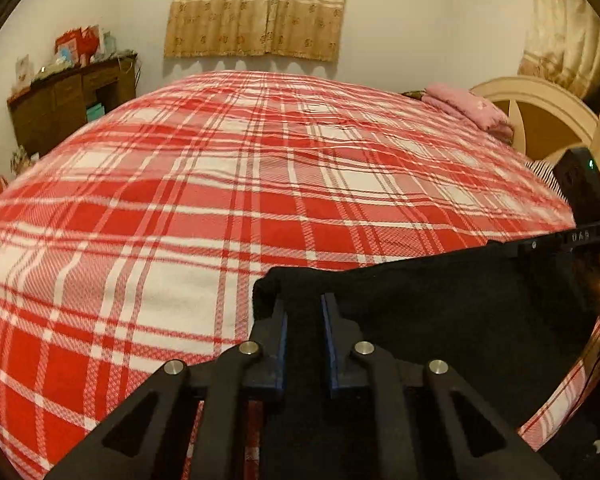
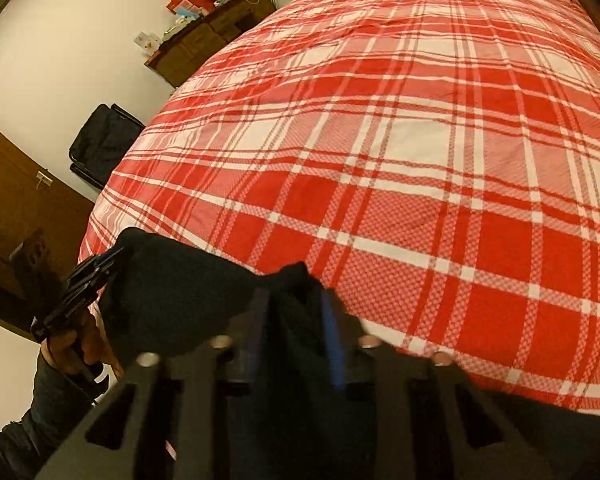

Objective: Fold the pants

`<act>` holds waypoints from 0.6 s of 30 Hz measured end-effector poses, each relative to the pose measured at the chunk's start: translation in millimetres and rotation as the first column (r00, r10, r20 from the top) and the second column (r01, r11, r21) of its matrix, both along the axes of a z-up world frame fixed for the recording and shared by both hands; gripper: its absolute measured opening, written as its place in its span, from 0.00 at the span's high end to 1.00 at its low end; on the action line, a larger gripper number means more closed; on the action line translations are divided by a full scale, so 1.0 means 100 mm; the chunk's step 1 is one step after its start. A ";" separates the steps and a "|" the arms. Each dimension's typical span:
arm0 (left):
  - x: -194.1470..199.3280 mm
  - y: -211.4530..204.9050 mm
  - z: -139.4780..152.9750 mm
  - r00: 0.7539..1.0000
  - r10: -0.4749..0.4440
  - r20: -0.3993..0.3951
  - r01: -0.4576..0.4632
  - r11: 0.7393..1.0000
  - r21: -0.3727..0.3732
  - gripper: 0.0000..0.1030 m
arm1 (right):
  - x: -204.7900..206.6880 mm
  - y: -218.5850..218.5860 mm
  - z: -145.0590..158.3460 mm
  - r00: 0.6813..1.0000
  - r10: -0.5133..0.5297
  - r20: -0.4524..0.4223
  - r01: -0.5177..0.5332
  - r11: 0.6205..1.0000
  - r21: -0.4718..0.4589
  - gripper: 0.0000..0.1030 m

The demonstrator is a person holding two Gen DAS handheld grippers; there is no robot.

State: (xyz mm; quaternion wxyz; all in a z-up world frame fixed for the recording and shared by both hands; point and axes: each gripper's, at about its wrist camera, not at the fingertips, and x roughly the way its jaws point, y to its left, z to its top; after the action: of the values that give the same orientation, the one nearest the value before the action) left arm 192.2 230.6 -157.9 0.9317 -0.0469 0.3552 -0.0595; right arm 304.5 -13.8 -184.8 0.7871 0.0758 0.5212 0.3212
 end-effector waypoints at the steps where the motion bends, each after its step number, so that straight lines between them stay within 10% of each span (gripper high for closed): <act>1: 0.00 0.00 0.03 1.000 0.004 0.006 -0.004 1.000 -0.006 0.87 | 0.01 -0.01 0.01 1.000 -0.001 0.002 0.001 1.000 0.002 0.86; 13: 0.04 0.15 -0.05 0.998 0.056 0.000 -0.056 0.992 -0.110 0.87 | 0.13 0.02 0.16 0.999 -0.002 0.036 0.001 1.000 0.013 0.90; 14: 0.02 0.13 -0.05 0.999 0.053 0.002 -0.052 0.993 -0.104 0.87 | 0.09 -0.01 0.13 1.000 0.002 0.019 -0.002 1.000 0.030 0.86; 16: 0.01 0.14 -0.06 0.999 0.049 0.001 -0.049 0.993 -0.104 0.87 | 0.06 -0.05 0.12 1.000 0.015 0.005 -0.016 0.998 0.062 0.24; 18: 0.01 0.17 -0.07 0.999 0.051 -0.002 -0.051 0.992 -0.119 0.87 | 0.02 -0.11 0.15 1.000 -0.002 0.017 0.001 0.996 0.086 0.24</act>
State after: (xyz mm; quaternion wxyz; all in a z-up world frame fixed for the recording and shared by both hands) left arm 193.1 247.1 -164.6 0.9287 -0.1112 0.3493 -0.0566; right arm 306.4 -24.6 -170.1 0.7876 0.1073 0.5002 0.3434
